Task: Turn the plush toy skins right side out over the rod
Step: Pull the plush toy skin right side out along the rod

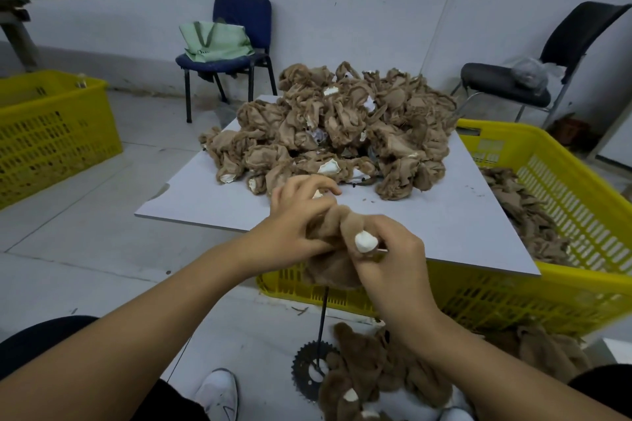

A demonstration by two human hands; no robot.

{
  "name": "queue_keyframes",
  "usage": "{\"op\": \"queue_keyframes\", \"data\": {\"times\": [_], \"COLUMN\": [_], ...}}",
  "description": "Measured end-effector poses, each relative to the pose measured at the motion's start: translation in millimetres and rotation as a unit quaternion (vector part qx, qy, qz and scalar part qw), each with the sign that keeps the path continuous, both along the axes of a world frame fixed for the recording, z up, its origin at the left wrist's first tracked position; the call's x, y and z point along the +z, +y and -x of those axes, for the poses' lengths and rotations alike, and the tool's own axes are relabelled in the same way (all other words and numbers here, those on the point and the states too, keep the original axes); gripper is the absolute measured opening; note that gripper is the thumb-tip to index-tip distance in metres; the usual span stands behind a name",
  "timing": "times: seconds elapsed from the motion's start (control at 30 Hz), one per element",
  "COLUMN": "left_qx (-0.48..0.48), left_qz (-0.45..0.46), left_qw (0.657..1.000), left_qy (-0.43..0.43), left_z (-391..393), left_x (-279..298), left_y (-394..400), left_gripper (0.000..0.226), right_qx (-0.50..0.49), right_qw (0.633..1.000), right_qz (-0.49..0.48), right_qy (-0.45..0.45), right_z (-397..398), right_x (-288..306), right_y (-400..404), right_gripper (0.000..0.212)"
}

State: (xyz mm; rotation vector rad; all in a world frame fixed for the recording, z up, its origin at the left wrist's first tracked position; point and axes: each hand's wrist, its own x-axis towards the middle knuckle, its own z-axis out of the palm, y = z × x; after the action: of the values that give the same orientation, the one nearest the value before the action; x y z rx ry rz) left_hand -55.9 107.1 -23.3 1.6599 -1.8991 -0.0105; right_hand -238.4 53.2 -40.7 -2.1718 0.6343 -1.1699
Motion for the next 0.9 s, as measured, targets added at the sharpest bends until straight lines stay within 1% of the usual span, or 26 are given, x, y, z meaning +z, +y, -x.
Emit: {"op": "queue_keyframes", "data": {"times": [0.07, 0.1, 0.13, 0.17, 0.2, 0.23, 0.27, 0.3, 0.37, 0.43, 0.47, 0.53, 0.57, 0.6, 0.67, 0.73, 0.8, 0.9], "left_qx": [0.015, 0.019, 0.016, 0.001, -0.027, -0.061, -0.085, -0.089, -0.05, 0.008, 0.03, 0.046, 0.043, 0.036, 0.029, 0.031, 0.033, 0.031], "left_qz": [0.103, 0.14, 0.161, 0.171, 0.167, 0.147, 0.119, 0.094, 0.057, 0.045, 0.044, 0.05, 0.056, 0.063, 0.085, 0.102, 0.12, 0.151], "left_qw": [0.994, 0.988, 0.983, 0.979, 0.976, 0.975, 0.977, 0.98, 0.985, 0.985, 0.985, 0.984, 0.982, 0.98, 0.982, 0.985, 0.985, 0.981], "left_qy": [-0.045, -0.065, -0.087, -0.115, -0.14, -0.155, -0.157, -0.152, -0.153, -0.165, -0.162, -0.167, -0.178, -0.184, -0.164, -0.135, -0.123, -0.116], "left_z": [5, 8, 10, 10, 9, 8, 5, 0, -11, -19, -21, -19, -16, -13, -11, -10, -6, 7], "left_x": [5, 7, 9, 10, 11, 13, 16, 19, 22, 18, 15, 10, 10, 9, 11, 15, 19, 26], "left_y": [2, 3, 5, 6, 6, 7, 8, 9, 11, 14, 16, 16, 15, 14, 13, 12, 13, 16], "left_gripper": [0.02, 0.021, 0.025, 0.028, 0.031, 0.033, 0.037, 0.04, 0.036, 0.028, 0.031, 0.041, 0.04, 0.034, 0.023, 0.022, 0.022, 0.021], "right_qx": [0.024, 0.034, 0.045, 0.056, 0.068, 0.08, 0.092, 0.1, 0.108, 0.115, 0.116, 0.112, 0.109, 0.108, 0.109, 0.111, 0.112, 0.096], "right_qw": [0.996, 0.993, 0.991, 0.989, 0.988, 0.988, 0.989, 0.99, 0.992, 0.993, 0.993, 0.993, 0.992, 0.99, 0.986, 0.98, 0.973, 0.971], "right_qz": [0.07, 0.097, 0.118, 0.131, 0.134, 0.13, 0.119, 0.102, 0.068, 0.032, 0.009, -0.037, -0.058, -0.08, -0.126, -0.168, -0.198, -0.199], "right_qy": [-0.045, -0.054, -0.049, -0.037, -0.024, -0.012, -0.004, 0.004, 0.018, 0.02, 0.019, 0.026, 0.032, 0.033, 0.023, 0.0, -0.032, -0.095], "right_z": [3, 5, 7, 8, 9, 10, 10, 10, 10, 11, 11, 10, 10, 10, 12, 12, 12, 14], "right_x": [3, 3, 3, 2, 2, 1, 0, 0, -1, 0, 0, 1, 2, 2, 3, 5, 8, 8], "right_y": [0, 0, -1, -2, -4, -5, -6, -7, -10, -10, -10, -10, -10, -10, -9, -9, -8, -11], "right_gripper": [0.009, 0.019, 0.032, 0.039, 0.036, 0.028, 0.022, 0.022, 0.027, 0.033, 0.034, 0.026, 0.022, 0.019, 0.018, 0.019, 0.02, 0.014]}}
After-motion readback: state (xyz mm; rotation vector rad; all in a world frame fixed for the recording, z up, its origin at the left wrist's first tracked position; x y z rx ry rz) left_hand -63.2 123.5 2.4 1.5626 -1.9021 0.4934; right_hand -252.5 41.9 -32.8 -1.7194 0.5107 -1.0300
